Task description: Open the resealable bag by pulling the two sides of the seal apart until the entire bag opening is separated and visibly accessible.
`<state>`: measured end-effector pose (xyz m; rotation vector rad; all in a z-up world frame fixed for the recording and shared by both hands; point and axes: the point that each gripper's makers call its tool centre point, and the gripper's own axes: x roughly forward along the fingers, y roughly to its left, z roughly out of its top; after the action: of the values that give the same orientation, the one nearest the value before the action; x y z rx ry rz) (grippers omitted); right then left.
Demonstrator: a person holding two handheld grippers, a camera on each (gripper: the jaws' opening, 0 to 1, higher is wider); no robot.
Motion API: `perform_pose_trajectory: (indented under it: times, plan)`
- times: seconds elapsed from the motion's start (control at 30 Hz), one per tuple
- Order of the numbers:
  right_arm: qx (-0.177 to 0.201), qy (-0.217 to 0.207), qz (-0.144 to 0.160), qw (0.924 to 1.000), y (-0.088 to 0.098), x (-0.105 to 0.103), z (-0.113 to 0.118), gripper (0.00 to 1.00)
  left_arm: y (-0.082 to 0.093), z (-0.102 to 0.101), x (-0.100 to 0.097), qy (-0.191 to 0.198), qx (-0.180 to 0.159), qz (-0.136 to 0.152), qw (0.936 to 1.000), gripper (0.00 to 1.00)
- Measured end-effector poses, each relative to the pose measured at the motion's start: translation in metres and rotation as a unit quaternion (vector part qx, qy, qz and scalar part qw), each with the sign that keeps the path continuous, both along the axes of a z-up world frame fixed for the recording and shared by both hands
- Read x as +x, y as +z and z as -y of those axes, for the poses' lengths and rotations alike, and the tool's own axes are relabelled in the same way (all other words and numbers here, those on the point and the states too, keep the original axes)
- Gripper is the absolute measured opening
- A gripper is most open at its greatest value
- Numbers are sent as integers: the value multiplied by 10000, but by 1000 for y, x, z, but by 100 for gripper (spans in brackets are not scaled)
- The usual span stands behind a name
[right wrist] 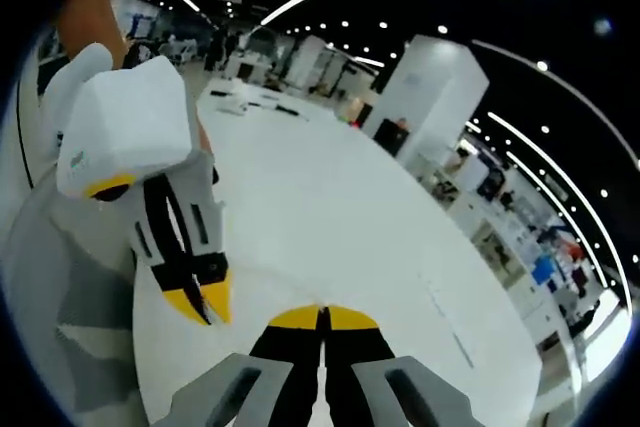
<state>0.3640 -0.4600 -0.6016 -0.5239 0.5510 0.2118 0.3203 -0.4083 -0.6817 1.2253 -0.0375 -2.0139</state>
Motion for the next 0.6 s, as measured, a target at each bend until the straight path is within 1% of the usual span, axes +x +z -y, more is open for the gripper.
perform_pose_trajectory:
  times: [0.13, 0.17, 0.27, 0.3, 0.37, 0.4, 0.43, 0.5, 0.57, 0.6]
  plan:
    - [23, -12, -7, 10000, -1, 0, 1, 0, 0, 3, 5, 149, -62, -11, 9999, 12]
    - [37, 9, -28, 10000, -5, 2, 1, 0, -1, 5, 8, 72, -135, 177, 9997, 14]
    - [14, 15, -35, 10000, -7, 3, 1, 0, -2, 5, 9, 92, -148, 220, 9996, 19]
    - [7, 28, -28, 10000, -8, 4, 0, 0, -2, 5, 10, 120, -166, 216, 9996, 20]
    - [13, 37, -52, 10000, -11, 4, 0, 0, -3, 6, 12, 182, -176, 184, 9995, 21]
    - [-25, 90, -112, 9999, -16, 6, 0, 0, -3, 8, 17, 303, -236, 148, 9992, 22]
    - [-15, 84, -178, 9998, -21, 7, 3, 0, -1, 9, 17, 358, -275, 42, 9990, 22]
    - [36, 38, -253, 9997, -25, 9, 7, 0, 0, 12, 23, 460, -355, 3, 9983, 22]
    - [11, -79, -472, 9989, -40, 11, 13, 0, 6, 18, 28, 664, -473, -237, 9964, 22]
    - [26, -195, -612, 9979, -50, 10, 19, 0, 9, 20, 28, 666, -528, -290, 9960, 22]
